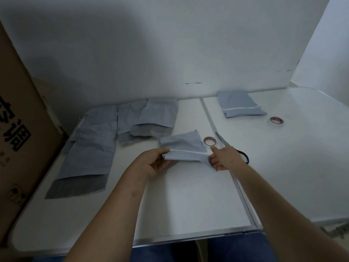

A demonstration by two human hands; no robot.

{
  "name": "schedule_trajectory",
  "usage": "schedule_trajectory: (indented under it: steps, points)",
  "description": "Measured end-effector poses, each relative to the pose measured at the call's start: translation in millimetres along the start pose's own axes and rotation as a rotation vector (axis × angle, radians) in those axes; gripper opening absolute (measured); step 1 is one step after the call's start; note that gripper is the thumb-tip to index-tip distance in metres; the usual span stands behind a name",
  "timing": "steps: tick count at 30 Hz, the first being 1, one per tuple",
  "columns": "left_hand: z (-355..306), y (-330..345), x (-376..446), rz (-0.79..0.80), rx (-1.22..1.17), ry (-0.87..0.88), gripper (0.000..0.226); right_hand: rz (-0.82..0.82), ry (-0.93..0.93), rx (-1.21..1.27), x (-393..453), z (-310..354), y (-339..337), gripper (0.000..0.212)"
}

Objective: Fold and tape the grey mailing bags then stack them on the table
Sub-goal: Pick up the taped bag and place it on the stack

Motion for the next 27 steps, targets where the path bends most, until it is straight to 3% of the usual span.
schedule_trajectory:
  steps: [7, 14, 20, 24, 27]
  points:
    - [-3.3, 7.0, -5.4, 0.017, -0.108, 0.03, 0.007, 0.048, 0.049, 0.047, -9.0, 1.5, 2.9, 0.027]
    - [-0.6, 6.8, -4.6, 0.021, -0.134, 0.05, 0.007, 0.017, -0.004, 0.037, -9.8, 0.4, 5.9, 0.036]
    - [-10.3, -2.3, -4.7, 0.004, -0.349, 0.072, 0.013, 0.111, 0.058, 0.129, -21.3, -4.0, 2.4, 0.034]
    - [-11.3, -13.1, -5.0, 0.017, -0.223, 0.051, 0.008, 0.185, 0.094, 0.399, -20.7, -1.7, 6.9, 0.031]
    - [-5.5, -20.8, -6.3, 0.016, -0.09, 0.014, 0.009, 0.128, 0.034, 0.382, -16.8, -0.3, 15.0, 0.03]
Point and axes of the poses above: each hand's wrist, its own x-axis towards the middle knuckle, its own y-axis out of the palm, z = x × y, the point moved 1 cm from there along x, towards the middle knuckle, and after that the axes turned 6 degrees about y, right-handed, at the moved point
